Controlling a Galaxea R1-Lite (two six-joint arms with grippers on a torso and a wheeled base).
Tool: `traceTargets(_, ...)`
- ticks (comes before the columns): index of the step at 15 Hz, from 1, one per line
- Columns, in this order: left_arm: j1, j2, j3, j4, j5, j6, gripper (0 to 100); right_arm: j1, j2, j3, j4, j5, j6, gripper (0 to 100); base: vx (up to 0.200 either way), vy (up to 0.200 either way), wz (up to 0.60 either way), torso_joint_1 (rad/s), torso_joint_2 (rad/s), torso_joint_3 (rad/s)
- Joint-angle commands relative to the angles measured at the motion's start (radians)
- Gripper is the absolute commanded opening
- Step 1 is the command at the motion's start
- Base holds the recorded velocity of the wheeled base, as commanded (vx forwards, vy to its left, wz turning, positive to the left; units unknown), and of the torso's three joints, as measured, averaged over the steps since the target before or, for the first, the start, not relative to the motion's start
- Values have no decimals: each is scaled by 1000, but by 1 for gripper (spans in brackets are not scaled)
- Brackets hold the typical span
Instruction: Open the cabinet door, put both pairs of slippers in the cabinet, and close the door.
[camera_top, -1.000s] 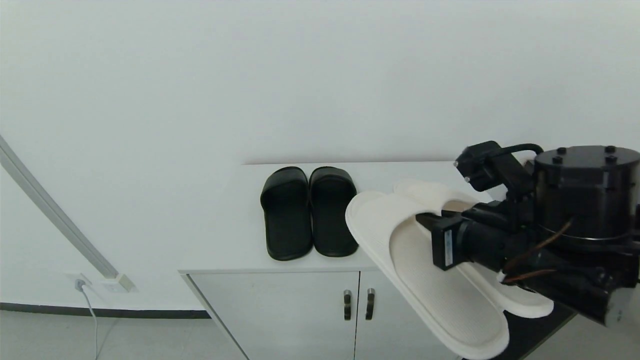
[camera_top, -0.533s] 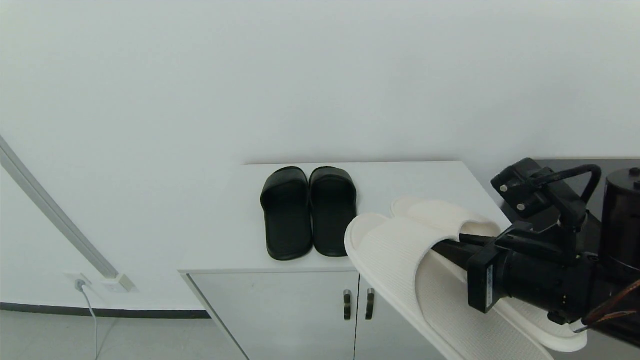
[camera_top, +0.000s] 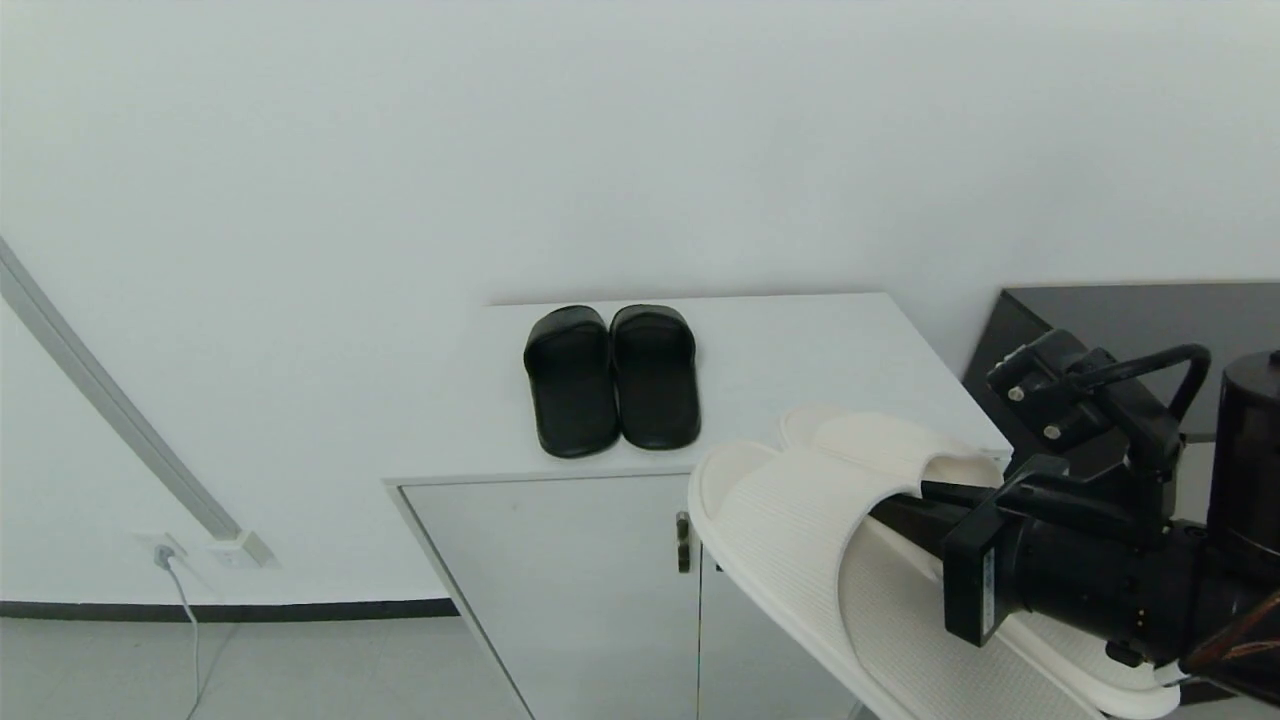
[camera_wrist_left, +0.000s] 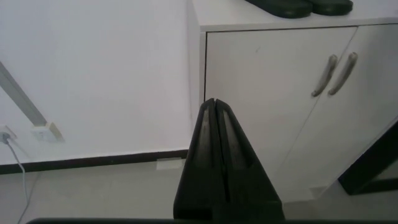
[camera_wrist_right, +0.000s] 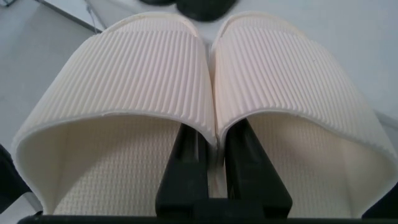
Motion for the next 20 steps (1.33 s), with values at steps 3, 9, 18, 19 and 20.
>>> traceTargets(3,0,1,0,0,0,0,0,0,-4,20,-2,14,-3,0,0,0,0,0,0,0)
traceTargets(9,0,1,0,0,0,0,0,0,-4,33,-2,49,-4,0,0,0,0,0,0,0)
traceTargets(18,0,1,0,0,3,-2,0,1,-6,49,-2,49,-4,0,0,0,0,-71,169,97)
traceTargets(19,0,1,0,0,3,-2,0,4,-6,52,-2,49,-4,0,0,0,0,-217,520,305)
traceTargets(20,0,1,0,0,3,0,0,9,-6,59,-2,47,-4,0,0,0,0,-222,530,310)
